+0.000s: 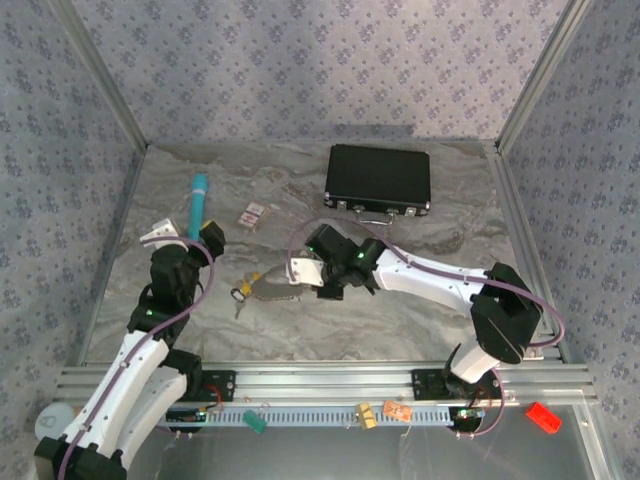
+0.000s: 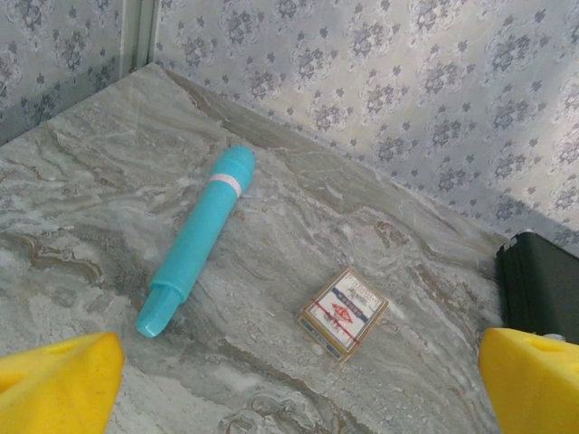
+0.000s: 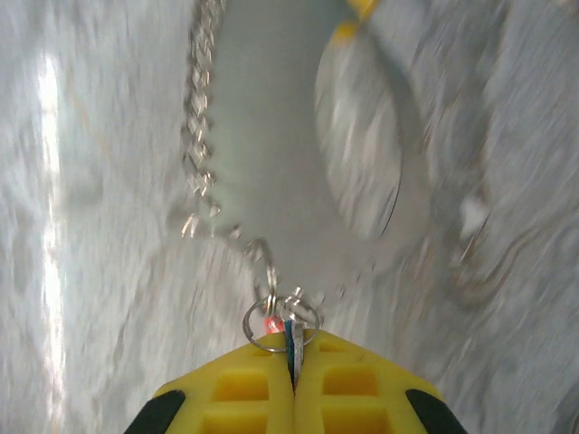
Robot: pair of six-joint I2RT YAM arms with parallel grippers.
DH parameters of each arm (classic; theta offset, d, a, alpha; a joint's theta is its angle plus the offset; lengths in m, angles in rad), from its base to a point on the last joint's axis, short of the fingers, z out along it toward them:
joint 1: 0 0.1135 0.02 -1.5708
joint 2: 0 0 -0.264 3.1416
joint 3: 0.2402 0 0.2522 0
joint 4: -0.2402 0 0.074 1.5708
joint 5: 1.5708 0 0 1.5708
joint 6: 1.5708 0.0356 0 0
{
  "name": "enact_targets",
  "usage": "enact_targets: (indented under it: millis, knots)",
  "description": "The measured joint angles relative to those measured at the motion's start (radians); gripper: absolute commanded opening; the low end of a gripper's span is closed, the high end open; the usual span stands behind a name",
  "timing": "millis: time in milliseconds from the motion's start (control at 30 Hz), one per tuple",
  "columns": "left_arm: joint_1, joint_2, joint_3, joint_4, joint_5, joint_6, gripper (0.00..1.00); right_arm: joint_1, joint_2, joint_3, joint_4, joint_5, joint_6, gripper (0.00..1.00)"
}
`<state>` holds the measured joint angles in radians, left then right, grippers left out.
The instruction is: Put the keys on the keyring
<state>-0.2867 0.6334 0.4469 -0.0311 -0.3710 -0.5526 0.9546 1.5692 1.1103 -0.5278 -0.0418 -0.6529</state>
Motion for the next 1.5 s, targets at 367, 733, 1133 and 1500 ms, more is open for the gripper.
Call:
enact_targets:
  millis: [367, 733, 1133, 1500]
  knots:
    - [0.005, 0.089, -0.023, 0.032, -0.005, -0.017, 1.0, 0.004, -0.023, -0.145, -0.201, 0.242, -0.016, 0.19]
    - [0.005, 0.144, -0.019, 0.061, -0.052, 0.063, 1.0, -0.085, -0.135, -0.188, -0.268, 0.255, 0.018, 0.38]
    - [0.069, 0.356, -0.01, 0.251, -0.068, 0.407, 1.0, -0.745, -0.477, -0.456, 0.498, 0.232, 0.417, 0.46]
    - [0.18, 0.603, -0.187, 0.656, 0.044, 0.51, 1.0, -0.98, -0.306, -0.792, 1.084, 0.066, 0.55, 0.45]
